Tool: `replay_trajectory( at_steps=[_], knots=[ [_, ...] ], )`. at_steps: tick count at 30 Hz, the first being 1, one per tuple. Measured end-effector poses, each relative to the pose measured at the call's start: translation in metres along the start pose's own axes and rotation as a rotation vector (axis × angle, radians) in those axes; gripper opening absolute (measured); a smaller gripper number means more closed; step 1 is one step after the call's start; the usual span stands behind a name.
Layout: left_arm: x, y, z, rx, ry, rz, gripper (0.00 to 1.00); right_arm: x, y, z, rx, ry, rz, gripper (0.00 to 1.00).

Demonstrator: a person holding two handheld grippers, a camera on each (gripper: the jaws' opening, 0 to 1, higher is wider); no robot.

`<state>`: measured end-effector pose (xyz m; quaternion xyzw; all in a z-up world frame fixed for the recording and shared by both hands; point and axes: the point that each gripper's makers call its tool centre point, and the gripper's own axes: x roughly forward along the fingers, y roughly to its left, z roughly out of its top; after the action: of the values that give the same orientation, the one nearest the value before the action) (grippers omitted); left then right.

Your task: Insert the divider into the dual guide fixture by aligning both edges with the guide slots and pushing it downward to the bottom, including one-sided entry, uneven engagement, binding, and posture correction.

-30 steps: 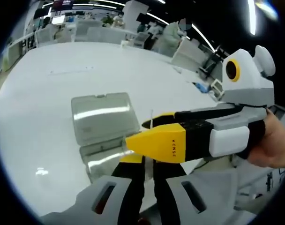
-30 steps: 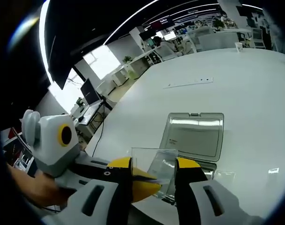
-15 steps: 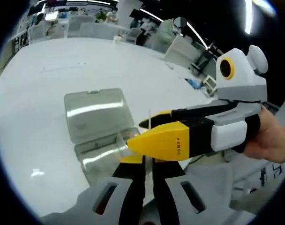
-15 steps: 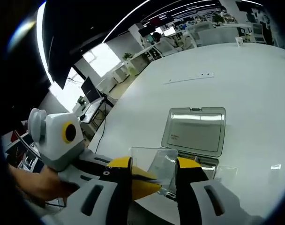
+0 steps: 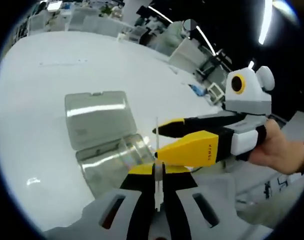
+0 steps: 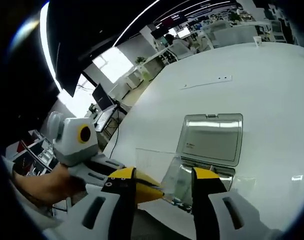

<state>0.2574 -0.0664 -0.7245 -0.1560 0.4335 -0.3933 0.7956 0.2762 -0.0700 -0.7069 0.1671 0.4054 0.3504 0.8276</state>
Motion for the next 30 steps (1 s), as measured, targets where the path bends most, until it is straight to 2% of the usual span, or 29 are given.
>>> replay_trajectory(
  at_steps=[7,14,17,23,30],
  knots=[
    [-0.009,0.001,0.000,-0.025,0.017,-0.048,0.01,-0.014,0.008,0.004,-0.012,-0.037,0.058,0.40],
    [-0.015,-0.006,0.000,-0.062,0.032,-0.115,0.01,-0.025,0.004,0.003,-0.018,-0.061,0.056,0.38],
    [-0.015,-0.007,0.001,-0.073,0.033,-0.124,0.01,-0.029,0.003,0.003,-0.015,-0.078,0.060,0.37],
    [-0.018,0.001,-0.002,-0.115,0.063,-0.109,0.01,-0.032,0.002,-0.004,-0.045,-0.074,0.057,0.35],
    [-0.019,0.023,-0.003,-0.158,0.126,-0.007,0.01,-0.035,0.003,-0.014,-0.091,-0.082,0.052,0.35]
  ],
)
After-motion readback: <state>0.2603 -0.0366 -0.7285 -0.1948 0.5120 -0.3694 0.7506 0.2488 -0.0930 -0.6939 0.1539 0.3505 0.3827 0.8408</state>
